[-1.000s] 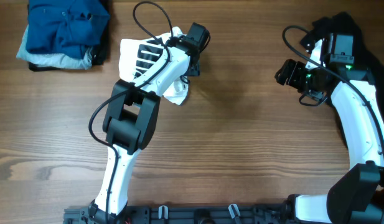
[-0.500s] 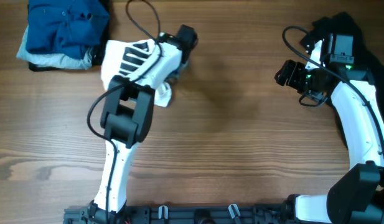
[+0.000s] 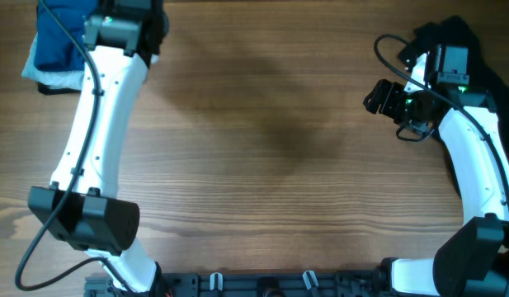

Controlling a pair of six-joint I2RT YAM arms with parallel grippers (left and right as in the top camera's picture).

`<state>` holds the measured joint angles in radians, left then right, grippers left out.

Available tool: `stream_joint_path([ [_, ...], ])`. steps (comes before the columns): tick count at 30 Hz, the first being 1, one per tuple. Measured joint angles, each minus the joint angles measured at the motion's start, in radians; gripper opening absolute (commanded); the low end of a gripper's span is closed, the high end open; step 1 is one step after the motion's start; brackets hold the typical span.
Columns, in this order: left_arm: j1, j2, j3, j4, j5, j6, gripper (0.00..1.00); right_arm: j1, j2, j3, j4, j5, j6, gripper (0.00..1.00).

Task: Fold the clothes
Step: 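Carry the bundle with the left gripper onto the blue clothes stack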

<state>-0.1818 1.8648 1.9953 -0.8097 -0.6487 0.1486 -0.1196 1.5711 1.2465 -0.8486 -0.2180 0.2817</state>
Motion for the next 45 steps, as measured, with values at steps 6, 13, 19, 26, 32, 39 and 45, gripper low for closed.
stream_joint_path([
  [6, 0.224, 0.025, -0.002, 0.349, -0.020, 0.072, 0.04, 0.000, 0.000, 0.000, -0.003, -0.003, 0.000, 0.88],
  [13, 0.397, 0.235, -0.003, 0.715, 0.002, 0.177, 0.04, 0.000, 0.000, 0.000, -0.029, -0.007, -0.023, 0.89],
  [19, 0.390, 0.357, -0.003, 0.636, 0.057, 0.090, 0.04, 0.000, 0.000, 0.000, -0.033, -0.007, -0.027, 0.89],
  [26, 0.343, 0.359, -0.003, 0.432, 0.318, -0.256, 0.04, 0.002, 0.000, 0.000, -0.034, -0.008, -0.026, 0.88],
  [32, 0.274, 0.360, -0.003, 0.433, 0.465, -0.415, 1.00, 0.006, 0.000, 0.000, -0.034, -0.010, -0.026, 0.89],
  [39, 0.262, 0.347, -0.003, 0.435, 0.491, -0.396, 1.00, 0.006, 0.000, 0.000, -0.033, -0.010, -0.026, 0.90],
  [45, 0.288, 0.210, 0.000, 0.476, 0.496, -0.237, 1.00, 0.006, 0.000, 0.000, -0.033, -0.010, -0.026, 0.90],
])
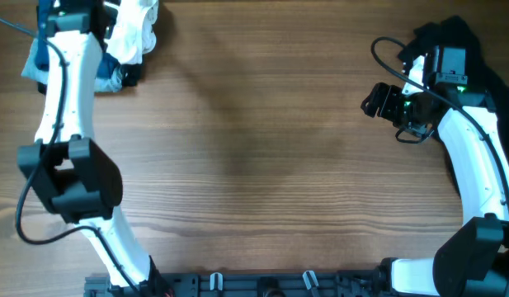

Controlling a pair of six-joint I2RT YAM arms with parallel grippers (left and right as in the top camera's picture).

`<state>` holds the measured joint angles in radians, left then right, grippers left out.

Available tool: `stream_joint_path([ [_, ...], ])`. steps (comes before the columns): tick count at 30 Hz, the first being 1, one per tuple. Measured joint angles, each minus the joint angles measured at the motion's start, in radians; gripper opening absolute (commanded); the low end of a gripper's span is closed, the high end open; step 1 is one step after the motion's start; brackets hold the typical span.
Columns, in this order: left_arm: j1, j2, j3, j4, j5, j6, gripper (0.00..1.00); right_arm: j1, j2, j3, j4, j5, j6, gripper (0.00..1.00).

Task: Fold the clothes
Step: 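Carry the bundle with the left gripper onto the blue clothes stack, then release the T-shirt on the stack and open the left gripper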

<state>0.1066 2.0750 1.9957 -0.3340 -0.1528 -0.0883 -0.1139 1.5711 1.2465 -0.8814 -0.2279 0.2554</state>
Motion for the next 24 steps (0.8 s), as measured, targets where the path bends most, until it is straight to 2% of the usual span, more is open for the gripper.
stream_joint_path([
  [3, 0.101, 0.003, 0.000, -0.020, 0.072, 0.029, 1.00, 0.000, 0.000, 0.000, 0.000, 0.000, 0.000, 0.90],
  [6, 0.255, 0.010, 0.000, -0.009, 0.248, 0.051, 1.00, 0.000, 0.000, 0.000, 0.002, -0.001, 0.000, 0.89],
  [9, 0.343, 0.064, 0.000, 0.006, 0.396, 0.063, 1.00, 0.000, 0.000, 0.000, 0.004, -0.001, 0.000, 0.89],
  [12, 0.355, 0.184, 0.000, 0.004, 0.507, 0.085, 1.00, 0.000, 0.000, 0.000, 0.004, -0.005, 0.000, 0.89],
  [17, 0.328, 0.249, 0.000, 0.002, 0.552, 0.092, 0.99, 0.007, 0.000, 0.000, 0.018, -0.037, 0.000, 0.89],
  [18, 0.322, 0.249, 0.000, 0.005, 0.555, 0.092, 0.95, 0.017, 0.000, 0.000, 0.023, -0.042, 0.000, 0.89],
  [20, 0.306, 0.251, 0.000, 0.006, 0.563, 0.095, 0.82, 0.039, 0.000, 0.000, 0.031, -0.045, 0.000, 0.89],
  [22, 0.294, 0.254, 0.000, 0.005, 0.564, 0.103, 0.50, 0.048, 0.000, 0.000, 0.031, -0.046, 0.000, 0.89],
  [24, 0.285, 0.259, 0.000, 0.021, 0.566, 0.103, 0.12, 0.048, 0.000, 0.000, 0.032, -0.045, 0.000, 0.89],
])
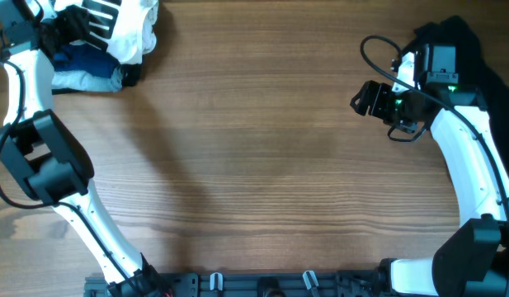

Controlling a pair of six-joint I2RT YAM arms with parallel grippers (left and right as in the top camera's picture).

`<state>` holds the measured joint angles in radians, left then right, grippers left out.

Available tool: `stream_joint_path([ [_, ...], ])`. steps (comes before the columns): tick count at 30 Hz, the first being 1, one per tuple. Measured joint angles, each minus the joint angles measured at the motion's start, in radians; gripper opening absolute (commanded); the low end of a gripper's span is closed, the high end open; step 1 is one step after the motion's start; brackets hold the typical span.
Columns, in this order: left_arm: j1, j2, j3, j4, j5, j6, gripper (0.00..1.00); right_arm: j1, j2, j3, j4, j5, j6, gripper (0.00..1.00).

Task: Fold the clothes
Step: 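Release the T-shirt on the stack and open the left gripper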

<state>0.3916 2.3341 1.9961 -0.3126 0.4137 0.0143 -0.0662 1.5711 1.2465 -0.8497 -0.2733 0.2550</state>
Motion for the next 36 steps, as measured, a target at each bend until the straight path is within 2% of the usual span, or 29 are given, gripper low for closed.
stream_joint_path([
  [1, -0.003, 0.000, 0.000, 0.007, 0.000, 0.000, 0.04, 0.000, 0.000, 0.000, 0.000, 0.000, 0.000, 0.89],
  [4, -0.003, 0.002, 0.000, 0.046, -0.005, -0.029, 0.04, 0.000, 0.000, 0.000, 0.001, 0.000, 0.000, 0.89],
  [5, -0.002, 0.002, 0.000, 0.072, -0.019, -0.085, 0.04, 0.000, 0.000, 0.000, 0.002, 0.000, 0.000, 0.89],
  [9, 0.035, 0.002, 0.000, 0.080, -0.023, -0.172, 0.04, 0.000, 0.000, 0.000, 0.003, 0.000, 0.000, 0.89],
  [17, 0.127, -0.013, 0.000, -0.018, -0.028, -0.204, 0.04, 0.004, 0.000, 0.000, 0.018, 0.000, 0.000, 0.89],
  [18, 0.130, -0.014, 0.000, -0.029, -0.035, -0.204, 0.34, 0.008, 0.000, 0.000, 0.021, 0.000, 0.000, 0.89],
  [19, 0.131, -0.016, 0.000, -0.040, -0.045, -0.204, 0.80, 0.011, 0.000, 0.000, 0.021, 0.000, 0.000, 0.89],
  [20, 0.133, -0.018, 0.000, -0.058, -0.063, -0.203, 1.00, 0.013, 0.000, 0.000, 0.022, 0.000, 0.000, 0.90],
  [24, 0.151, -0.037, 0.000, -0.097, -0.108, -0.206, 1.00, 0.013, 0.000, 0.000, 0.026, 0.000, 0.000, 0.94],
  [29, 0.133, -0.261, -0.003, -0.058, -0.119, -0.175, 1.00, 0.013, 0.000, 0.000, 0.082, 0.000, 0.000, 0.97],
  [33, 0.022, -0.352, 0.022, 0.050, -0.122, -0.012, 1.00, 0.013, 0.000, 0.000, 0.096, 0.000, 0.000, 0.98],
  [36, -0.077, -0.265, 0.022, 0.151, -0.189, 0.110, 1.00, 0.013, 0.000, 0.000, 0.088, 0.000, 0.000, 0.98],
])
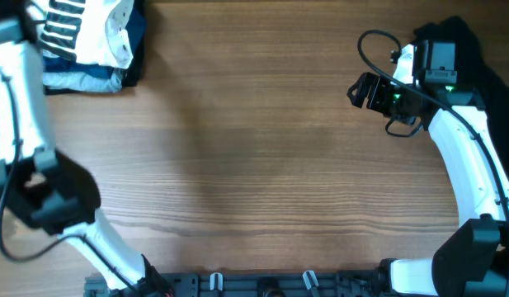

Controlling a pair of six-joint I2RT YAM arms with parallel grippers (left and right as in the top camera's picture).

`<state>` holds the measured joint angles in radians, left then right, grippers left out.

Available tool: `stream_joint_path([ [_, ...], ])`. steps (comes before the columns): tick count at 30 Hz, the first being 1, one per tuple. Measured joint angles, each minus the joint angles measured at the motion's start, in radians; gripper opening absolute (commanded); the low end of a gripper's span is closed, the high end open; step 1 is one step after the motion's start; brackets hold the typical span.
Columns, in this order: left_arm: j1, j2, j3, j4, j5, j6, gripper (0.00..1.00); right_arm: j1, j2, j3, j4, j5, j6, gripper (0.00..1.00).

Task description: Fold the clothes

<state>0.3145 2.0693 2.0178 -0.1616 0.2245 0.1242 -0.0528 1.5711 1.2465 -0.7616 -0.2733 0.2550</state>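
Observation:
A white garment with black stripes [87, 26] lies bunched on a pile of folded clothes at the far left corner. Under it show a dark blue piece [137, 25] and a light blue piece [82, 81]. My left arm [13, 99] runs up the left edge to that corner. Its gripper is lost at the frame's border beside the white garment, so its jaws cannot be read. My right gripper [355, 89] hovers over bare wood at the far right, with its jaws too small and dark to read. A black garment [452, 33] lies behind the right arm.
The wooden table [254, 165] stretches between the two arms. Cables loop off the right wrist [378, 45]. A black rail with clips [262, 285] runs along the near edge between the arm bases.
The white striped garment has shifted left, from the pile's right side onto the pile. My left arm has moved further into the corner. The right gripper has edged slightly up and left.
At first my left arm lay across the pile, with only blue cloth showing. Then it was further left and a white garment showed to the right of the pile. Later the gripper was beside that garment. Now the garment sits on the pile.

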Motion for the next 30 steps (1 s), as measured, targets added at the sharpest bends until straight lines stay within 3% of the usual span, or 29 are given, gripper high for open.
stream_joint_path([
  [4, -0.019, 0.192, -0.001, 0.103, -0.048, 0.075, 1.00, 0.000, 0.000, 0.000, -0.010, 0.000, 0.000, 0.99],
  [8, -0.011, 0.386, -0.011, 0.100, -0.071, 0.104, 1.00, 0.000, 0.000, 0.000, -0.016, 0.000, 0.000, 0.98],
  [16, -0.011, 0.406, 0.013, 0.055, -0.068, 0.088, 1.00, 0.000, 0.000, 0.000, -0.023, 0.000, -0.004, 1.00],
  [21, -0.001, 0.276, -0.015, 0.000, -0.081, 0.034, 1.00, 0.000, 0.005, 0.041, -0.035, 0.022, -0.043, 1.00],
  [26, 0.008, -0.074, -0.021, -0.028, -0.090, 0.005, 1.00, 0.000, 0.006, 0.354, -0.197, 0.039, -0.115, 1.00],
  [30, 0.008, -0.222, -0.003, -0.025, -0.089, 0.001, 1.00, 0.000, -0.053, 0.617, -0.369, 0.041, -0.171, 1.00],
])
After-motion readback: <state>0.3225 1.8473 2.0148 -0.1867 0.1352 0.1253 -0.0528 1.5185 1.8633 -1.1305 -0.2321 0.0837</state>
